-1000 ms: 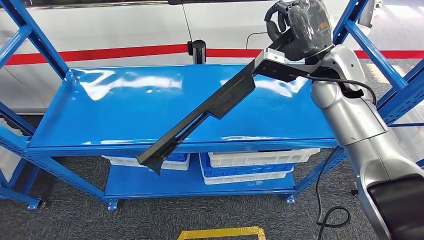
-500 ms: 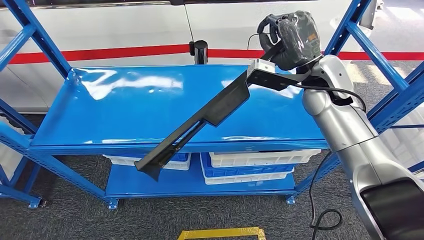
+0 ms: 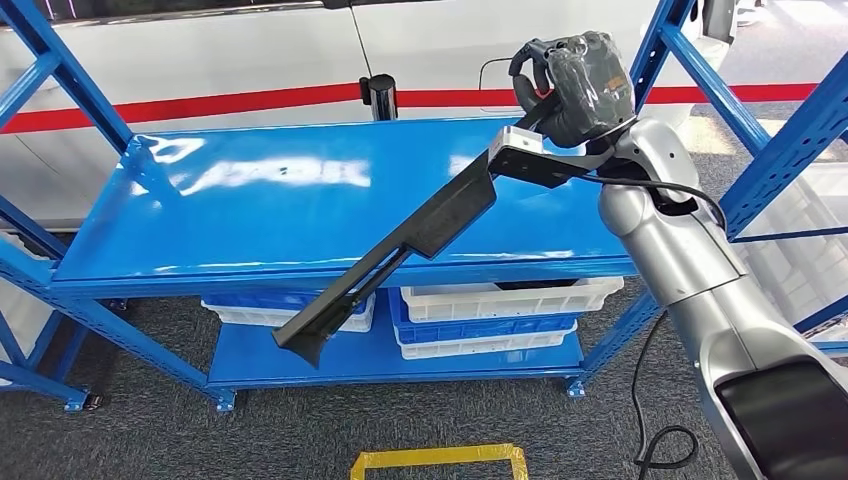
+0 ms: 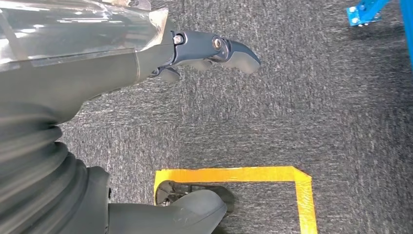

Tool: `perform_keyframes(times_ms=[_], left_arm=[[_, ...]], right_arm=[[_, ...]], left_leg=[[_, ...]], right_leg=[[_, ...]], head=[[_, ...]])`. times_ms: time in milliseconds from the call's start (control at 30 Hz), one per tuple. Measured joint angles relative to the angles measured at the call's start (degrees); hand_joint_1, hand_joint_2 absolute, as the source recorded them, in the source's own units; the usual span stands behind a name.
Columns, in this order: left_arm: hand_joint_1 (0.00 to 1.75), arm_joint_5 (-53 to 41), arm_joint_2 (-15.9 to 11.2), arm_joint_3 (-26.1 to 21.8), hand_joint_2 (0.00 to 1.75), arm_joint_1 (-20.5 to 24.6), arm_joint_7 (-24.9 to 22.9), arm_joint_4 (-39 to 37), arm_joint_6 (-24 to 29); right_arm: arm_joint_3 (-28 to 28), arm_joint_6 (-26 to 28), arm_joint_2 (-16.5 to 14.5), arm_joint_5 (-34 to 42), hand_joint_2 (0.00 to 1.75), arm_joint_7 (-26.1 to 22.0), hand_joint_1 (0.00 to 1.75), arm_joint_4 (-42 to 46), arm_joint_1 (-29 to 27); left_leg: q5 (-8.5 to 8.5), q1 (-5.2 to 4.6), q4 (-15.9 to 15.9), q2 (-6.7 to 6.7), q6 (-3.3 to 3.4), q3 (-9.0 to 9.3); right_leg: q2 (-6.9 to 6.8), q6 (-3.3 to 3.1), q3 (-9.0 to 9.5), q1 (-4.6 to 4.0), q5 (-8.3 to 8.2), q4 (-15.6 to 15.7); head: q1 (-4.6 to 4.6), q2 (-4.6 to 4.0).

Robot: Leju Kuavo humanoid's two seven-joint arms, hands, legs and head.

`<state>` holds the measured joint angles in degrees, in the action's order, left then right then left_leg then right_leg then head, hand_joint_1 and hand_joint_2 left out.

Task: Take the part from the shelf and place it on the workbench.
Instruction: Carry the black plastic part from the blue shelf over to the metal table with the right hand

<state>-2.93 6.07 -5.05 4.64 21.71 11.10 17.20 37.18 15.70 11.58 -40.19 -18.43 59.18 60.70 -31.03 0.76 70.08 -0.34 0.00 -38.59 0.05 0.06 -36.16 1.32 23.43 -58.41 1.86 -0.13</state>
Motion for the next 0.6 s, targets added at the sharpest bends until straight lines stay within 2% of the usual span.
perform_keyframes(times_ms=[67,100,133,233,267,300,367,400,433,467,500,533,567,600], left_arm=[[0.00,0.00,-0.04,0.00,1.75,0.10,-0.03,0.01,0.10],[0.00,0.00,-0.04,0.00,1.75,0.16,-0.04,0.01,0.14],[0.00,0.01,-0.05,0.00,1.75,0.21,-0.04,0.01,0.17],[0.00,0.07,-0.01,0.00,1.75,0.23,-0.01,0.01,0.17],[0.00,0.08,0.00,-0.01,1.75,0.25,0.01,0.01,0.16],[0.00,0.09,0.01,-0.01,1.75,0.28,0.02,0.01,0.16],[0.00,0.04,0.01,-0.02,1.75,0.30,0.03,0.01,0.16],[0.00,0.01,0.02,-0.01,1.75,0.30,0.03,0.01,0.16],[0.00,-0.03,0.04,-0.01,1.75,0.30,0.03,0.01,0.15],[0.00,-0.06,0.06,0.00,1.75,0.30,0.03,0.01,0.13],[0.00,-0.08,0.09,0.00,1.75,0.30,0.03,0.01,0.11],[0.00,-0.10,0.11,0.00,1.75,0.32,0.02,0.01,0.09],[0.00,-0.13,0.13,-0.01,1.75,0.35,-0.01,0.01,0.08],[0.00,-0.14,0.14,-0.01,1.75,0.40,-0.04,0.01,0.07]], right_arm=[[-0.33,-0.01,0.01,-0.26,1.75,0.01,1.75,0.24,-0.11],[-0.50,-0.01,-0.02,-0.39,1.75,0.04,1.75,0.37,-0.08],[-0.60,-0.07,-0.09,-0.55,1.75,0.13,1.75,0.47,-0.06],[-0.75,-0.34,-0.33,-0.96,1.75,0.48,1.75,0.52,-0.03],[-0.86,-0.40,-0.36,-1.03,1.75,0.58,1.75,0.51,0.01],[-0.98,-0.44,-0.36,-1.06,1.75,0.68,1.75,0.51,0.05],[-1.15,-0.58,-0.38,-1.12,1.75,0.84,1.75,0.49,0.05],[-1.20,-0.69,-0.38,-1.16,1.75,0.87,1.75,0.46,-0.02],[-1.25,-0.83,-0.36,-1.23,1.75,0.89,1.75,0.44,-0.09],[-1.30,-0.93,-0.34,-1.29,1.75,0.90,1.75,0.43,-0.14],[-1.36,-0.99,-0.34,-1.34,1.75,0.90,1.75,0.42,-0.16],[-1.43,-1.01,-0.34,-1.38,1.75,0.90,1.75,0.43,-0.14],[-1.53,-1.01,-0.37,-1.40,1.75,0.90,1.75,0.44,-0.08],[-1.64,-1.01,-0.40,-1.42,1.75,0.90,1.75,0.46,-0.04]], left_leg=[[2.10,-0.21,-7.83,0.03,0.68,5.05],[2.68,-0.41,-10.35,0.03,1.01,6.57],[2.87,-0.63,-11.48,0.01,1.29,7.12],[4.31,-0.87,-11.96,0.11,2.42,6.64],[5.06,-0.80,-12.29,0.22,2.93,6.31],[5.84,-0.70,-12.63,0.34,3.35,5.82],[7.03,-0.73,-12.68,0.41,3.82,4.32],[7.60,-0.76,-12.65,0.41,3.84,3.51],[8.21,-0.77,-12.61,0.40,3.81,2.68],[8.80,-0.77,-12.57,0.40,3.73,1.88],[9.34,-0.77,-12.53,0.38,3.59,1.18],[9.85,-0.77,-12.43,0.37,3.41,0.54],[10.32,-0.84,-12.29,0.34,3.16,-0.07],[10.79,-0.90,-12.21,0.31,2.87,-0.48]], right_leg=[[-0.04,0.37,-0.36,-0.17,-0.57,0.01],[-0.07,0.67,-0.49,-0.24,-0.84,0.02],[-0.13,1.00,-0.57,-0.26,-1.10,0.04],[-0.19,1.99,-1.01,-0.28,-1.54,0.09],[-0.18,1.95,-1.66,-0.34,-0.58,-0.84],[-0.16,1.70,-2.63,-0.43,1.20,-2.94],[-0.15,1.01,-5.07,-0.41,6.02,-10.19],[-0.15,1.02,-5.88,-0.41,7.72,-13.77],[-0.15,1.30,-5.92,-0.41,8.48,-15.93],[-0.15,1.75,-4.95,-0.42,8.30,-16.08],[-0.15,2.23,-2.84,-0.42,7.40,-13.92],[-0.15,2.55,0.14,-0.41,6.48,-10.13],[-0.15,2.60,3.31,-0.52,6.18,-5.69],[-0.11,2.43,5.60,-0.71,6.09,-2.28]], head=[[-0.03,0.00],[-0.04,0.00],[-0.08,0.00],[-0.17,0.00],[-0.21,0.00],[-0.26,0.00],[-0.31,0.00],[-0.32,0.00],[-0.31,0.00],[-0.33,0.00],[-0.32,0.00],[-0.31,0.00],[-0.31,0.00],[-0.23,0.00]])
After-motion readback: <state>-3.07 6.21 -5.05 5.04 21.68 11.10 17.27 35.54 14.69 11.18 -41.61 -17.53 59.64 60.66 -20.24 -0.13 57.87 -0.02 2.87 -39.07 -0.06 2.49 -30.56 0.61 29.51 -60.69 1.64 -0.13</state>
